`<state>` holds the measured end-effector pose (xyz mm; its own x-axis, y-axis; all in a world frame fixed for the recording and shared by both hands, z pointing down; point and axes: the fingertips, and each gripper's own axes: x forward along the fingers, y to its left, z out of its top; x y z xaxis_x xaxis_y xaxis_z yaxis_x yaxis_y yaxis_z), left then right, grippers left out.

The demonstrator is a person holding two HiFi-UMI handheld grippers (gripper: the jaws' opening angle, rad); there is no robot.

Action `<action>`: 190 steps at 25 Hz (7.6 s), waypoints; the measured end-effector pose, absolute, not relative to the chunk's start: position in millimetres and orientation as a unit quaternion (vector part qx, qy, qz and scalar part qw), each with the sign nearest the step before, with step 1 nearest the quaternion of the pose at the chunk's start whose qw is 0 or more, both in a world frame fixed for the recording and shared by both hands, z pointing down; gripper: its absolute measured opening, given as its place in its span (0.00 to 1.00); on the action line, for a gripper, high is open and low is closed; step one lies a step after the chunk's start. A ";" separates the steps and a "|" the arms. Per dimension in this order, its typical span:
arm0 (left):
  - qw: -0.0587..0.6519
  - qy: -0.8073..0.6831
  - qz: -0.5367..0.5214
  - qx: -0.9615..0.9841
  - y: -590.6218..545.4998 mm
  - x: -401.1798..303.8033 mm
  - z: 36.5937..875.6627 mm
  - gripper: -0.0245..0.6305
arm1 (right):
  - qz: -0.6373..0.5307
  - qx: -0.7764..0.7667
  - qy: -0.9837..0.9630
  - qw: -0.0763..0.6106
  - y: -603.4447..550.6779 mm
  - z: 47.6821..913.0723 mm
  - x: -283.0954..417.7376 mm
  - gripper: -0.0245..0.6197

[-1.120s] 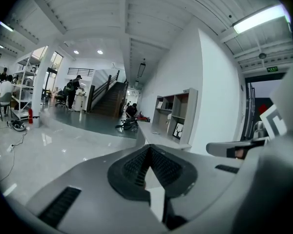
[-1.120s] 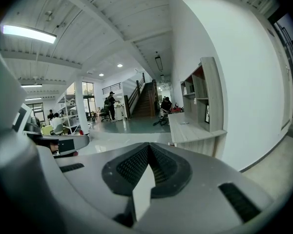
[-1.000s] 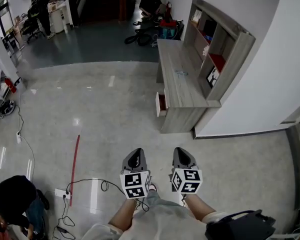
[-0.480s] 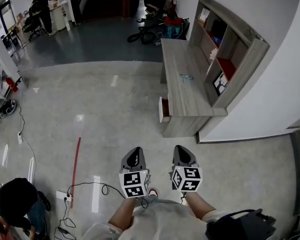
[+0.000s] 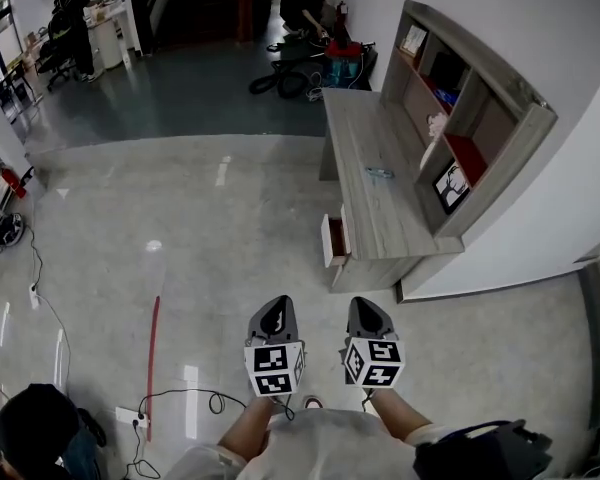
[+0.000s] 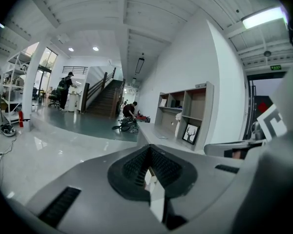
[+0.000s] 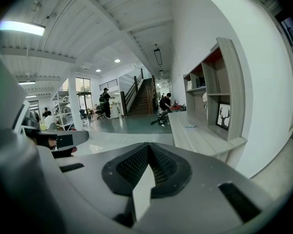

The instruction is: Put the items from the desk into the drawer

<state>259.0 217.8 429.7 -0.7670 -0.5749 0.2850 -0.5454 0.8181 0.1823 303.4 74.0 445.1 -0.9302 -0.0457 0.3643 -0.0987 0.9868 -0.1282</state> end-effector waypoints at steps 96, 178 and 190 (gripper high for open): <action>0.162 -0.640 0.130 0.740 -130.9 -173.9 470.9 0.04 | 0.183 0.555 -0.800 0.137 -143.6 477.2 -5.1 0.04; 0.285 -0.551 0.212 0.756 -268.8 -171.9 629.7 0.25 | 0.311 0.594 -0.722 0.169 -170.7 602.9 2.8 0.04; 0.281 -0.554 0.201 0.758 -273.4 -165.7 608.1 0.25 | 0.312 0.602 -0.719 0.153 -175.8 587.7 11.7 0.04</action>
<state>-165.7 -273.4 608.1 0.3064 -0.7267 0.6148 -0.9519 -0.2296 0.2030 11.7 -175.8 587.7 -0.2280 -0.7707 0.5950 -0.9611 0.0802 -0.2645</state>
